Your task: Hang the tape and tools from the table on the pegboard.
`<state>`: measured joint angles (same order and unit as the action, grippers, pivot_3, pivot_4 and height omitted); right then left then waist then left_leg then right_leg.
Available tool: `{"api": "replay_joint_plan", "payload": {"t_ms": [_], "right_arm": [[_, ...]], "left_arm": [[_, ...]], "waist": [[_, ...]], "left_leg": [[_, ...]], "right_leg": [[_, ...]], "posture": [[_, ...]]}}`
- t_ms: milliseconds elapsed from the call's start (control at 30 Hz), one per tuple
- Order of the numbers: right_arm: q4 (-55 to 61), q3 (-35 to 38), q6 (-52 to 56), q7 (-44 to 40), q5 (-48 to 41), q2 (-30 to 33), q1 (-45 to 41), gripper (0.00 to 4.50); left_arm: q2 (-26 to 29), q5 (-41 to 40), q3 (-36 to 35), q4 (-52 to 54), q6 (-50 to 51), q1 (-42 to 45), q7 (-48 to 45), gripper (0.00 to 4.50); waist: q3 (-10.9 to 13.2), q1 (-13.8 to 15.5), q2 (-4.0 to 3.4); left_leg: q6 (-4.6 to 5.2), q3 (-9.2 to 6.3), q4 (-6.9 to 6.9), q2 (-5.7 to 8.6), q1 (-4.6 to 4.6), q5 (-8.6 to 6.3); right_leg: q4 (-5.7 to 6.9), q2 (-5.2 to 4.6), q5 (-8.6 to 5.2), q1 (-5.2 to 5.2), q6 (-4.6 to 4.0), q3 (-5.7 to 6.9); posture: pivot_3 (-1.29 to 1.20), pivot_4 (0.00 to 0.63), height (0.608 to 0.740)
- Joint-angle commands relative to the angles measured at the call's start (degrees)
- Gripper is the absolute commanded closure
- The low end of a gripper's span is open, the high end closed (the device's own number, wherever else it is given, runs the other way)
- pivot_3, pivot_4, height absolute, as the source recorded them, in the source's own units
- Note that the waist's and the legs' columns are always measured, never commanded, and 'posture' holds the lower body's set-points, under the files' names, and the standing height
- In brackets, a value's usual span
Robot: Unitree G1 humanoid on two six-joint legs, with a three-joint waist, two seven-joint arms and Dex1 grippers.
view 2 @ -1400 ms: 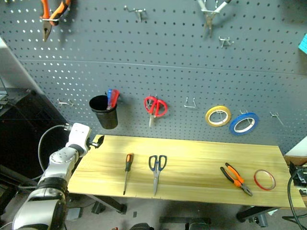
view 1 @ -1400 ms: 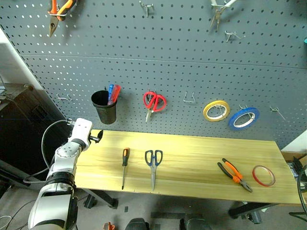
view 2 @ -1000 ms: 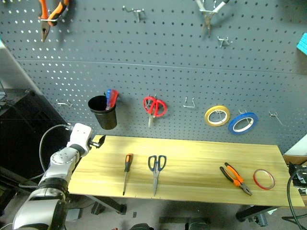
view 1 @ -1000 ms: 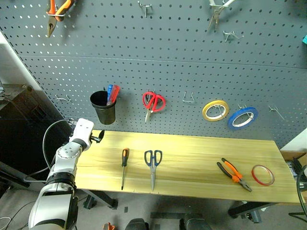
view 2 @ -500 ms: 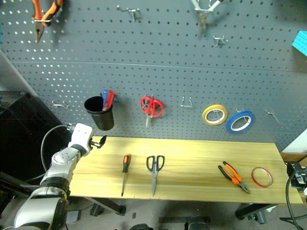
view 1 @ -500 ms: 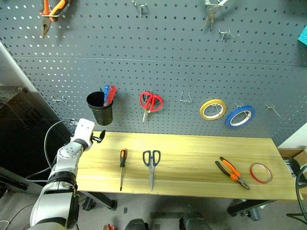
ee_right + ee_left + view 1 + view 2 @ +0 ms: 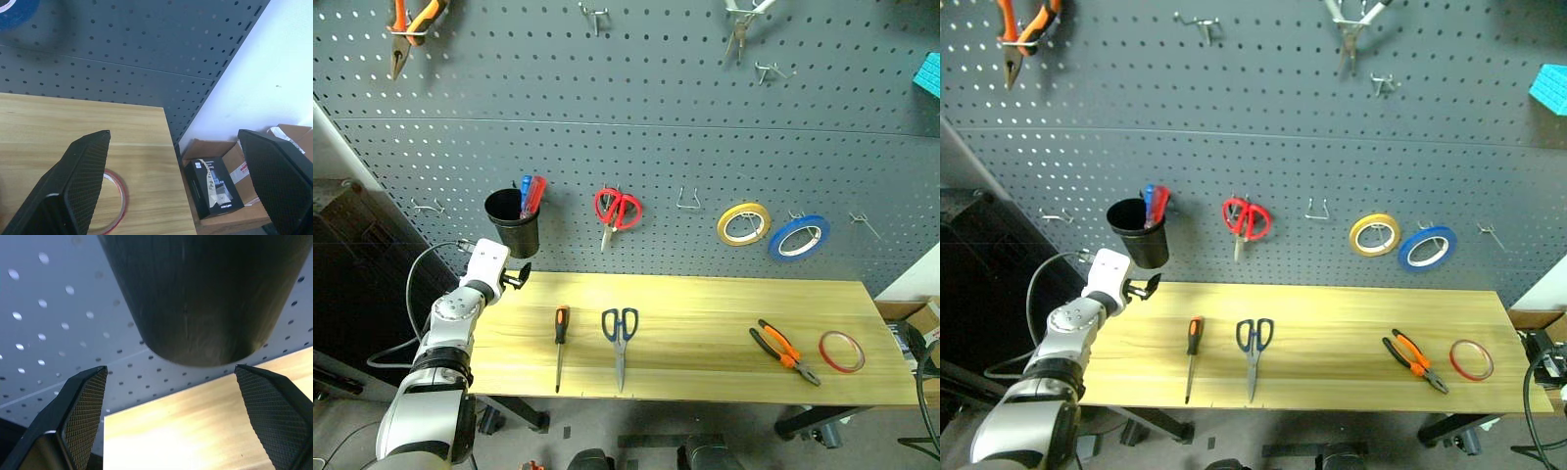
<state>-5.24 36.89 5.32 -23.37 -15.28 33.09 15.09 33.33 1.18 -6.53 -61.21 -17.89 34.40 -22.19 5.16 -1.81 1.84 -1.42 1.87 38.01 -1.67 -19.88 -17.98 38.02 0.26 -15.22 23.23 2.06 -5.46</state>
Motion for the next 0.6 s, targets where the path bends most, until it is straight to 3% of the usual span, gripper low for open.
{"api": "replay_joint_plan", "payload": {"t_ms": [33, 167, 333, 467, 600], "right_arm": [[2.37, 0.51, -0.62, 0.21, -0.47, 0.1, 0.01, 0.0], [4.63, -1.36, 0.47, -1.3, -0.67, -0.34, 0.94, 0.0], [12.89, -6.53, 8.21, -4.38, -2.85, -1.0, 4.56, 0.0], [20.51, -11.89, 16.43, -4.61, -1.98, -0.1, 7.14, 0.0], [22.82, -14.59, 20.51, -4.09, -1.28, 0.47, 5.5, 0.0]], "left_arm": [[0.56, -0.32, -0.29, 1.73, -2.15, 0.08, -0.76, 0.07], [-0.74, -3.19, -1.64, 6.66, 1.15, -4.08, -2.84, 0.07], [-3.03, -6.16, -1.39, 23.69, 8.55, -14.41, -4.62, 0.07], [-5.47, -6.78, 4.07, 42.33, 17.05, -21.49, -9.01, 0.07], [-5.83, -7.09, 9.33, 53.16, 22.22, -22.27, -14.82, 0.07]], "waist": [[0.0, 0.01, 0.0], [-0.01, -0.12, -0.02], [0.01, -0.11, -0.05], [0.36, 0.09, -0.02], [1.09, 0.32, -0.19]], "left_leg": [[0.0, 0.0, 0.0, 0.0, 0.0, 0.0], [0.0, -0.01, 0.0, -0.01, 0.01, 0.0], [0.06, -0.04, -0.02, -0.14, 0.0, -0.06], [0.07, -0.18, 0.04, -0.32, 0.0, -0.06], [0.08, -0.19, 0.14, -0.03, 0.01, -0.05]], "right_leg": [[0.0, 0.0, 0.0, 0.0, 0.0, 0.0], [0.02, 0.0, 0.0, 0.0, 0.0, -0.03], [0.05, -0.01, -0.01, -0.01, 0.0, -0.09], [0.06, -0.17, -0.02, -0.02, 0.02, -0.07], [0.04, -0.32, -0.03, -0.12, 0.12, -0.01]], "posture": [[0.0, 0.074, 0.74], [0.0, 0.092, 0.74], [-0.01, 0.119, 0.74], [-0.01, 0.146, 0.74], [-0.03, 0.177, 0.74]]}}
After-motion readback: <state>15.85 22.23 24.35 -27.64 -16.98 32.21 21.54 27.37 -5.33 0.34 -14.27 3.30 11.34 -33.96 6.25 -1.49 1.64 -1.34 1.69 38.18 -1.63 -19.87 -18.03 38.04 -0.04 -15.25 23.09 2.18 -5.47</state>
